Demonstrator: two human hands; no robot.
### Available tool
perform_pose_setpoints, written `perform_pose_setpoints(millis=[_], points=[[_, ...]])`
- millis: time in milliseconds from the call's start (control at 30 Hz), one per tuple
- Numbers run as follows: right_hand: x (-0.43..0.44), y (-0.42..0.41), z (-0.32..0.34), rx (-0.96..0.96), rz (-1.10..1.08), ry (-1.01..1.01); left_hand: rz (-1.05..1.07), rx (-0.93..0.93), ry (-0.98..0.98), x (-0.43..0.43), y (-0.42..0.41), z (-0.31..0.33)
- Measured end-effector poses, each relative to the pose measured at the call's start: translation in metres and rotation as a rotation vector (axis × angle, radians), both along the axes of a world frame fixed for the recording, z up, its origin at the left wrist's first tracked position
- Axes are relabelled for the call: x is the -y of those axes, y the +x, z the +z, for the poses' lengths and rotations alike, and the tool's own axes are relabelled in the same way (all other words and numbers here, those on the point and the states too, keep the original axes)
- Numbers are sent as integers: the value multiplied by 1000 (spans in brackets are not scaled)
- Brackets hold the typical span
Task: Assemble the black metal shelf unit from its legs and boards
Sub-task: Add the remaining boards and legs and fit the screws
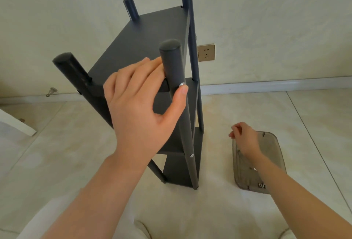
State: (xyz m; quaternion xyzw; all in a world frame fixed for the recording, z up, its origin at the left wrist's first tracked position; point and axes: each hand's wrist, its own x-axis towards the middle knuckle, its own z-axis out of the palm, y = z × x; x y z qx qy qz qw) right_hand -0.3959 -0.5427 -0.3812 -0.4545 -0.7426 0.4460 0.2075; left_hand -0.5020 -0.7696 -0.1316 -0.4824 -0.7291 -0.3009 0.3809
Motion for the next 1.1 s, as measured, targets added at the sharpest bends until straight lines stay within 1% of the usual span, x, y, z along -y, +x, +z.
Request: perform_pose_setpoints(millis=[100, 167, 267, 333, 400, 467, 533, 633, 733, 900, 1100], points=[[36, -26, 45, -222, -21, -26, -11, 4, -7, 1, 1, 1], [57, -38, 75, -332, -1, -103, -13, 14, -11, 2, 2, 3], [83, -43, 113, -449, 88, -182, -7, 39, -17, 6, 1, 5], [96, -42, 132, -542, 124, -177, 2, 55, -30, 8, 2, 7], [110, -42, 147, -588, 177, -148, 11, 67, -45, 10, 5, 10], [124, -44, 158, -620, 263, -217, 11, 84, -54, 13, 5, 12], [133, -44, 163, -595, 359, -279, 2, 101, -50, 17, 2, 13], [140, -46, 167, -513, 445, -276, -4, 129, -50, 26, -7, 17], [146, -58, 178, -472, 448, -260, 2, 149, -59, 36, -20, 21], [161, -85, 197, -340, 452, -203, 14, 196, -41, 57, -49, 26], [175, -112, 205, -298, 467, -144, -12, 279, -27, 80, -81, 31]])
